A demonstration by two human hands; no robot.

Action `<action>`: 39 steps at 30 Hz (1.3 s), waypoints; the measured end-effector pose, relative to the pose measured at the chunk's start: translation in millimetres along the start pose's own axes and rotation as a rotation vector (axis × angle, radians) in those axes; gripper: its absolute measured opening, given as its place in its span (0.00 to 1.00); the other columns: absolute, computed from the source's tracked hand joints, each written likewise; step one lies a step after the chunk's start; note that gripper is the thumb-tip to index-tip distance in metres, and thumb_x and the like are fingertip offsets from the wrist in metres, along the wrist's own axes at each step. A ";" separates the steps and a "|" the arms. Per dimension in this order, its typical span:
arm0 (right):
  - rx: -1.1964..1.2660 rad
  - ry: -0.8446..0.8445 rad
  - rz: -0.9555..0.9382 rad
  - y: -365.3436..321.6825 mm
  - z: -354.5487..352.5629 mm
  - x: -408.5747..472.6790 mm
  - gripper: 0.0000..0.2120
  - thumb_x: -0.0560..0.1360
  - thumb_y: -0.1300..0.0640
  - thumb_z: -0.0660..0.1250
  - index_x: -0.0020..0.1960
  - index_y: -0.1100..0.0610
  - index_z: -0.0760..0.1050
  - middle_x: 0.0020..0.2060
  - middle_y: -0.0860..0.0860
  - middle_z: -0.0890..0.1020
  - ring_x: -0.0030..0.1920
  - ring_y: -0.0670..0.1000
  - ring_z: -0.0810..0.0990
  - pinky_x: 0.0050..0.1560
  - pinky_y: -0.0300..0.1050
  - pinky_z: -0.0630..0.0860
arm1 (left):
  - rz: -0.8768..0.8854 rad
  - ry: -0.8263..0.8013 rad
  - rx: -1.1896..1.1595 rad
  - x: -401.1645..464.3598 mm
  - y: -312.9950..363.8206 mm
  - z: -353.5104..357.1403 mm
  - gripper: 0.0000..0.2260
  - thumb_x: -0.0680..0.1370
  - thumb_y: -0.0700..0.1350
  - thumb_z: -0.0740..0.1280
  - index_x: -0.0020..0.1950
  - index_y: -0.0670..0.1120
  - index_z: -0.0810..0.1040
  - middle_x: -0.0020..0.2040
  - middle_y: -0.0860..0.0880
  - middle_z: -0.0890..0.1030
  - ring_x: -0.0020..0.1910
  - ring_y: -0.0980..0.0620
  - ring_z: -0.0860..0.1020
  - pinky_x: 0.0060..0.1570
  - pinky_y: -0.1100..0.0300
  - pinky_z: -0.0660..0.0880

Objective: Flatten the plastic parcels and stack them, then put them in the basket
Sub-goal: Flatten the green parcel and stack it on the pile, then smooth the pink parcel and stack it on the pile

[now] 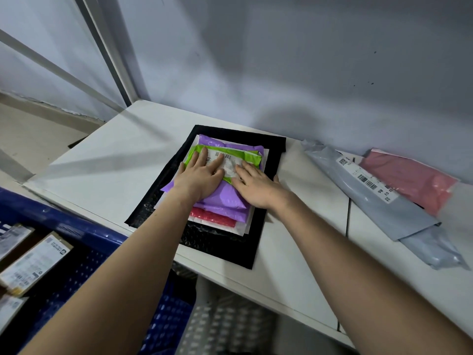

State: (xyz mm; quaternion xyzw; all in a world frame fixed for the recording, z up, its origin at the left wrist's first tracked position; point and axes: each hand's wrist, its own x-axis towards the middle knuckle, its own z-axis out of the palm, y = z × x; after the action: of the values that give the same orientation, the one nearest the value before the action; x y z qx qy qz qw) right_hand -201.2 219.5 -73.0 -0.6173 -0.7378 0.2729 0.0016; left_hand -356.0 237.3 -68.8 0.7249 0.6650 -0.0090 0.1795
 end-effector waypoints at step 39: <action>0.546 0.557 0.512 265.1 -58.7 -161.5 0.17 0.76 0.56 0.59 0.63 0.51 0.75 0.58 0.58 0.80 0.60 0.61 0.75 0.64 0.56 0.70 | 0.437 0.131 -0.282 -53.1 317.9 114.6 0.25 0.78 0.51 0.60 0.75 0.50 0.60 0.77 0.50 0.58 0.75 0.49 0.55 0.72 0.52 0.54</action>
State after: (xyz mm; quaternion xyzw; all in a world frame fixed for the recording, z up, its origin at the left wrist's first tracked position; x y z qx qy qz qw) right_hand 98.5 119.4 -76.3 -0.8065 -0.4343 0.2726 0.2945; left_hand -28.7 138.8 -83.7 0.8183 0.4974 0.1696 0.2328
